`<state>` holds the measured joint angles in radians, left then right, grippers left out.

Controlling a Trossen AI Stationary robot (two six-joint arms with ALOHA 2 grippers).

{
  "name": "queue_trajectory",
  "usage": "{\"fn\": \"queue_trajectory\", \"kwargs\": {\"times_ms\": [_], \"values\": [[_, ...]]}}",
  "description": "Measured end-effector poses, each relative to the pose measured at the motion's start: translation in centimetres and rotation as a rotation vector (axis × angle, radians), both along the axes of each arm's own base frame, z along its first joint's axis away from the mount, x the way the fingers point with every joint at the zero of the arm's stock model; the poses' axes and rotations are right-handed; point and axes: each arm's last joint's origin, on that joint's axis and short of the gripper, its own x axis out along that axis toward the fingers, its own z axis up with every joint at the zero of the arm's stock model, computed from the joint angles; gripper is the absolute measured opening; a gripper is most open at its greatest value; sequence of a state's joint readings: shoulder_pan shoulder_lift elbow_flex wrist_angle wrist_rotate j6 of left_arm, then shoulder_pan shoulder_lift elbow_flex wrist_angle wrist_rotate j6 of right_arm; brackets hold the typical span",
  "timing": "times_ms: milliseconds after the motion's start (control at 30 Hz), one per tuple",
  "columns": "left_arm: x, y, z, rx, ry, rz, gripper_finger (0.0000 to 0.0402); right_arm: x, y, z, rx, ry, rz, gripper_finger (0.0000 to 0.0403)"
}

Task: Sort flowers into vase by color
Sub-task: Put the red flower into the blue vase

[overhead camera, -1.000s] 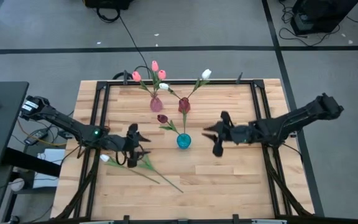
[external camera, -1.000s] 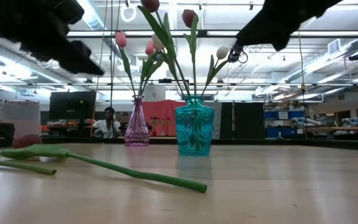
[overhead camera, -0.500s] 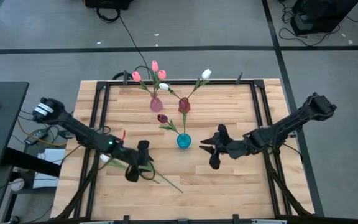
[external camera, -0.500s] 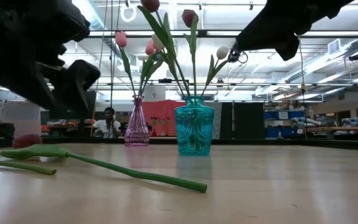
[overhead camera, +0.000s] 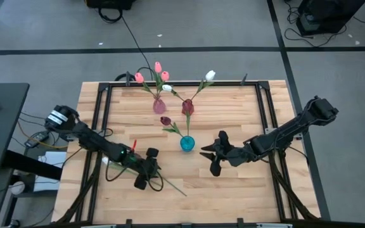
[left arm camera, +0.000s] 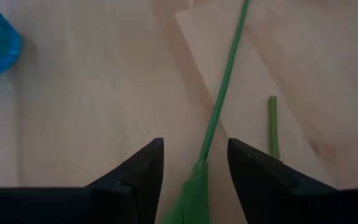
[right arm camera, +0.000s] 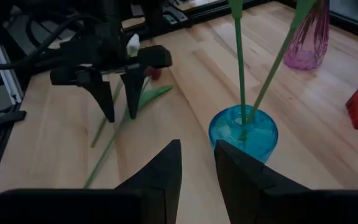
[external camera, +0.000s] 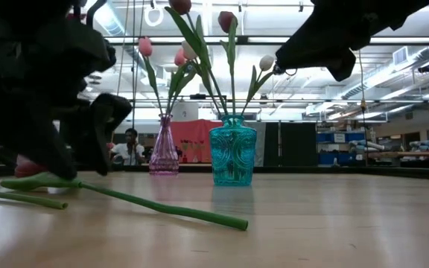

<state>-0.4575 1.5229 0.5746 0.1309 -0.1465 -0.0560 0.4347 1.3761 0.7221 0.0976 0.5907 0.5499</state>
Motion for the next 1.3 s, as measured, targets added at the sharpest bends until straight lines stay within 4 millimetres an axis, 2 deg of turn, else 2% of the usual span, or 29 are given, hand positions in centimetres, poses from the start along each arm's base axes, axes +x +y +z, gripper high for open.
{"fn": "queue_trajectory", "kwargs": {"times_ms": [267, 367, 533, 700, 867, 1067, 1167, 1300], "values": [[0.6, -0.6, -1.9, 0.055, 0.006, -0.041, 0.0172, 0.1, 0.0, 0.4, -0.023, -0.026, 0.005, 0.0109], [0.6, -0.7, -2.2, 0.058, 0.017, -0.047, 0.0136, 0.1, 0.0, 0.3, -0.024, -0.025, 0.006, 0.0109], [0.4, -0.9, -2.2, 0.056, 0.024, -0.059, 0.0020, 0.1, 0.1, 0.4, -0.032, -0.032, 0.018, 0.0109], [0.4, -0.8, -1.8, 0.038, 0.030, -0.020, 0.0011, 0.2, 0.3, 0.5, 0.009, -0.031, 0.073, 0.0109], [1.8, -1.2, 0.4, 0.104, 0.061, 0.073, 0.0004, 0.2, 0.7, 0.7, -0.017, -0.053, 0.106, 0.0109], [3.7, -1.7, 3.8, 0.188, 0.040, 0.147, 0.0002, 0.9, 1.4, 0.4, -0.154, -0.078, 0.199, 0.0113], [4.4, -1.6, 5.1, 0.202, 0.047, 0.165, 0.0002, 1.7, 1.6, -0.5, -0.162, -0.056, 0.277, 0.0129], [5.4, -1.0, 6.6, 0.199, 0.045, 0.200, 0.0001, 3.4, 1.9, -1.3, -0.174, 0.013, 0.291, 0.0167]]}}
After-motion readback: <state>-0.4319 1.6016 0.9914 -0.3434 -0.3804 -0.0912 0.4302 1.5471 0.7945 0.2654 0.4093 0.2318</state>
